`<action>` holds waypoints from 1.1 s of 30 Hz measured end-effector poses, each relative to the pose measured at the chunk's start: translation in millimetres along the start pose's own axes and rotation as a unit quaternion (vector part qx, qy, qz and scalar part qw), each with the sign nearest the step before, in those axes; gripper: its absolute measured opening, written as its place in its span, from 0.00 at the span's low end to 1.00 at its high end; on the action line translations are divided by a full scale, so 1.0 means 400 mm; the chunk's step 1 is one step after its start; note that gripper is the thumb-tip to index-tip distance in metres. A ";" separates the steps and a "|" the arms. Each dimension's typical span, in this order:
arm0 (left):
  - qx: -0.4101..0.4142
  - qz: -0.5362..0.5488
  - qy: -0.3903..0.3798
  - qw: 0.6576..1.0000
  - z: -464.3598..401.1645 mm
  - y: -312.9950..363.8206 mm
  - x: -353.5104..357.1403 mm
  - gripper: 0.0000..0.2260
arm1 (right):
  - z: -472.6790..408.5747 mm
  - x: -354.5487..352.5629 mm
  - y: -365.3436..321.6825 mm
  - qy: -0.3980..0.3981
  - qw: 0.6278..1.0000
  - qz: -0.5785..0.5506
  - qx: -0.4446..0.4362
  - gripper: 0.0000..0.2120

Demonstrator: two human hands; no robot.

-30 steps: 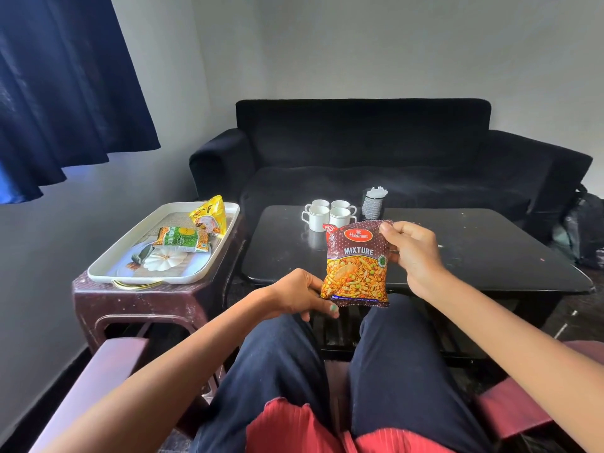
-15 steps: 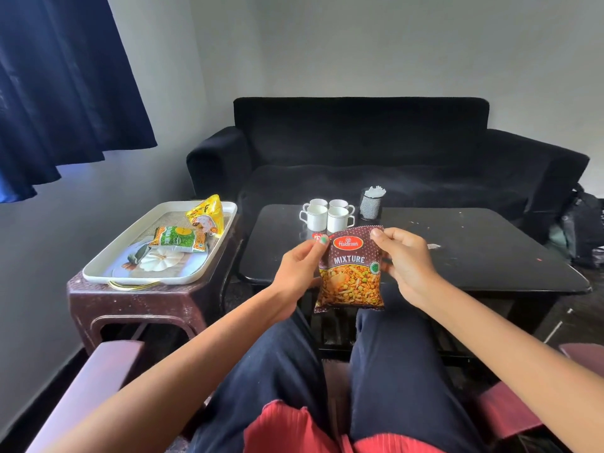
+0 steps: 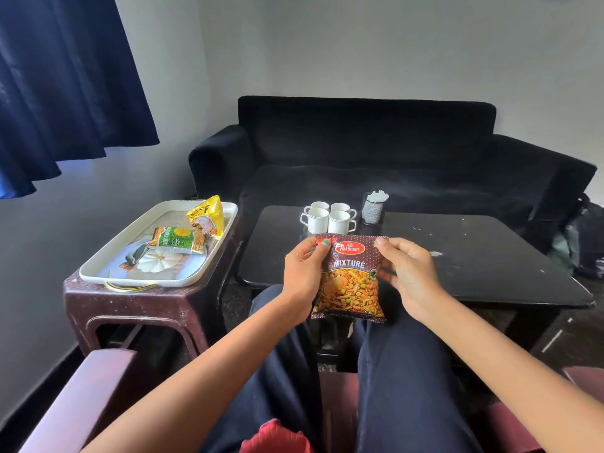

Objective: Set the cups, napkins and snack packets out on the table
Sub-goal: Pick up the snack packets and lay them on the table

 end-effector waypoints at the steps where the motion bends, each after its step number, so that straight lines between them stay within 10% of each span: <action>1: -0.004 -0.001 0.017 1.000 -0.004 -0.002 0.000 0.08 | -0.001 0.003 0.000 -0.010 1.000 0.001 0.000 0.04; 9: -0.025 -0.013 0.112 0.993 -0.082 -0.014 -0.004 0.08 | -0.007 0.060 0.065 -0.131 0.990 0.031 0.049 0.21; 17: -0.070 -0.055 0.110 0.990 -0.195 -0.090 -0.012 0.13 | -0.103 0.119 0.169 -0.045 0.994 0.045 0.088 0.09; 33: -0.197 -0.199 0.113 0.953 -0.512 -0.283 -0.134 0.13 | -0.465 0.256 0.390 -0.049 0.964 0.174 0.195 0.14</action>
Point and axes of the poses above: each hand's wrist, its own z-axis away from the middle knuckle, its own x-axis out of the palm, y = z × x, the point moved 6 cm from there along -z, towards the middle knuckle, and after that the axes turned 11 degrees about z, right-handed, at the moved point
